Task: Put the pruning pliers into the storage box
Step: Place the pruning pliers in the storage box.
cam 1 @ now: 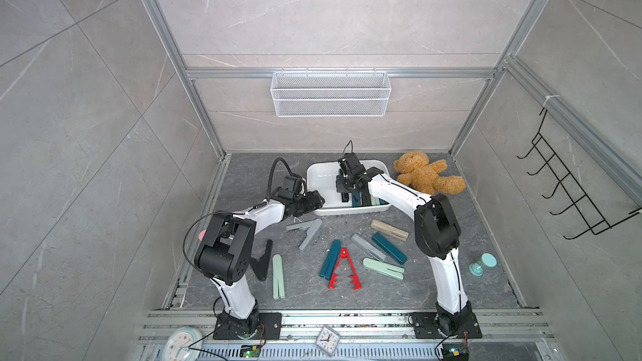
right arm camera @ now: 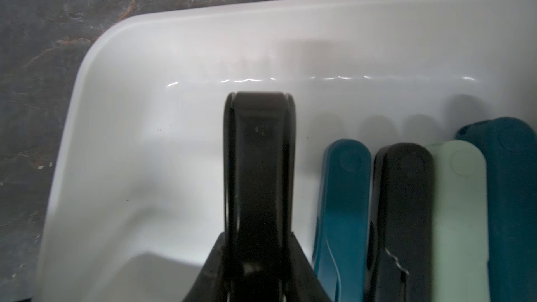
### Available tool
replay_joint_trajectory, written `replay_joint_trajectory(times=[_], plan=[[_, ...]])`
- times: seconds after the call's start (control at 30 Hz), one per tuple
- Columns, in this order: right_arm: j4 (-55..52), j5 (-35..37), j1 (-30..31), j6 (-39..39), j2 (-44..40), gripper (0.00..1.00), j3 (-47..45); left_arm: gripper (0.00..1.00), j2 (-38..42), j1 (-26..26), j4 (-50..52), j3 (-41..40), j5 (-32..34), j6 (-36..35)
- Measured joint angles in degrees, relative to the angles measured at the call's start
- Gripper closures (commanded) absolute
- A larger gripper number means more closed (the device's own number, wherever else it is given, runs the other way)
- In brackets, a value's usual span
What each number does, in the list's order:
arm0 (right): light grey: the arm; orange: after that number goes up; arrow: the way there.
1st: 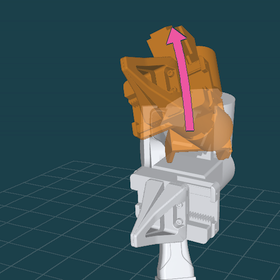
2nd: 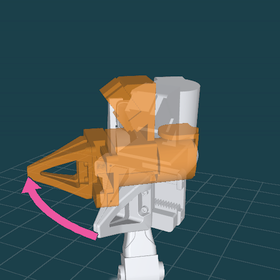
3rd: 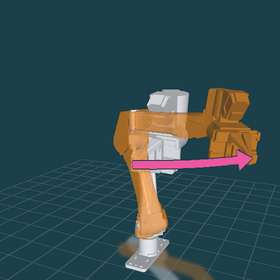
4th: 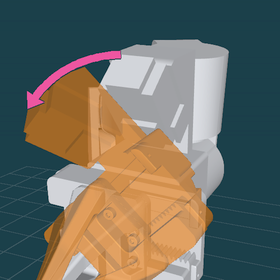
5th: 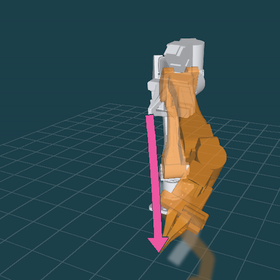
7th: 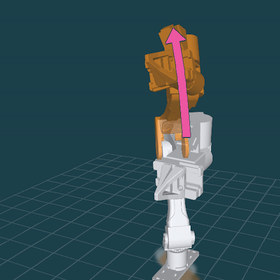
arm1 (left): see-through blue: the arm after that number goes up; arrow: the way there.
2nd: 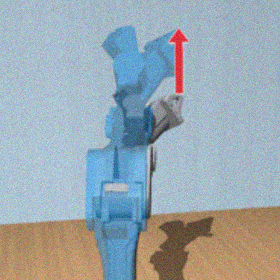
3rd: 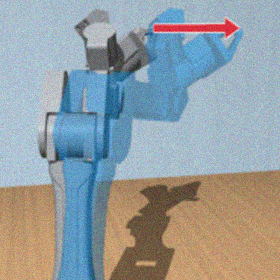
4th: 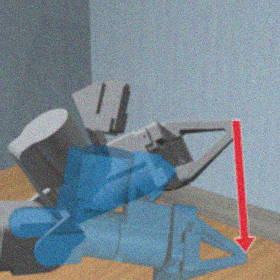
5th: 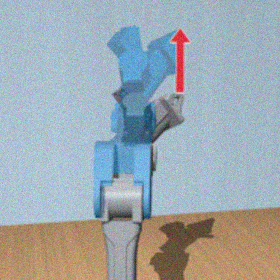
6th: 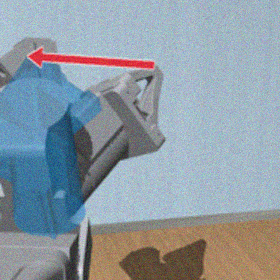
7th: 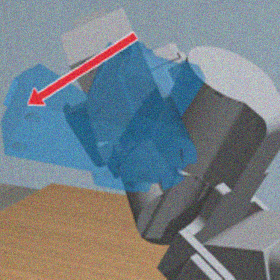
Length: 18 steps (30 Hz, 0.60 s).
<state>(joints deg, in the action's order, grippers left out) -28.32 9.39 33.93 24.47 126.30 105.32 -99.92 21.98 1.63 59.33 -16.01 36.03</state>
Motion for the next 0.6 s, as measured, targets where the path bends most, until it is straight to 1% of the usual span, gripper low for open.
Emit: replay_joint_trajectory(times=[0.17,0.3,0.53,0.6], plan=[[-3.67,2.08,0.0,-0.74,4.57,0.73,4.44,0.13,3.19,0.0,0.07,-0.04,2.23,-0.28],[-6.21,3.39,-0.02,-0.74,7.3,0.72,7.23,0.12,5.31,0.0,0.07,-0.07,3.93,-0.7],[-9.77,4.94,-0.22,-0.7,10.12,0.7,11.08,0.12,5.66,0.02,0.74,-0.9,5.4,-1.29],[-10.38,5.51,-0.22,-0.72,10.58,0.68,11.5,0.12,5.66,0.0,1.4,-1.01,5.44,-1.31]])
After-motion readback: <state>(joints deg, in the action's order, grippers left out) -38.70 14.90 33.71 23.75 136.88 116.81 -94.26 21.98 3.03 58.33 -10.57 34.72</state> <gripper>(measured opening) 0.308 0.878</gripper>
